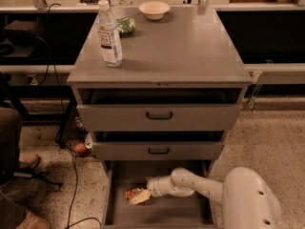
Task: Place coke can into bottom drawer
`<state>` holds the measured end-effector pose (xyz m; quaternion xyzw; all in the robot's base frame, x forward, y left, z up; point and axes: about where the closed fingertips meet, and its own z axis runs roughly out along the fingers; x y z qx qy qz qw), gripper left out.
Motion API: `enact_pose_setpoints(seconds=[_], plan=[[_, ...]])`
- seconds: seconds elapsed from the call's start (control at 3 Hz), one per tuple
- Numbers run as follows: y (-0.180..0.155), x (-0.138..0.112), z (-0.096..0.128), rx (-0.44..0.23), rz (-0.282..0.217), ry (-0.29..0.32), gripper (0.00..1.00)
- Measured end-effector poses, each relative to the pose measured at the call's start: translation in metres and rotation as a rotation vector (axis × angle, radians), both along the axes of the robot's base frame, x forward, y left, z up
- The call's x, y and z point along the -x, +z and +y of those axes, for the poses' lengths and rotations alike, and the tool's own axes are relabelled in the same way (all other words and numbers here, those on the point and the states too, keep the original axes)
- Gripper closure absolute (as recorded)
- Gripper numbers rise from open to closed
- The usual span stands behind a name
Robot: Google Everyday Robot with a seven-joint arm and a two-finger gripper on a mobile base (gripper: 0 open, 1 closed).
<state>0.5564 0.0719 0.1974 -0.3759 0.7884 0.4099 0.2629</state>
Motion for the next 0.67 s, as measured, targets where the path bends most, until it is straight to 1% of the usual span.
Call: enact_pose_setpoints(seconds=[0.33, 0.67], plan=[[0.012, -0.009, -0.050, 0.015, -0.008, -0.038, 0.00], [0.032, -0.017, -0.125, -0.001, -0.008, -0.109, 0.00]])
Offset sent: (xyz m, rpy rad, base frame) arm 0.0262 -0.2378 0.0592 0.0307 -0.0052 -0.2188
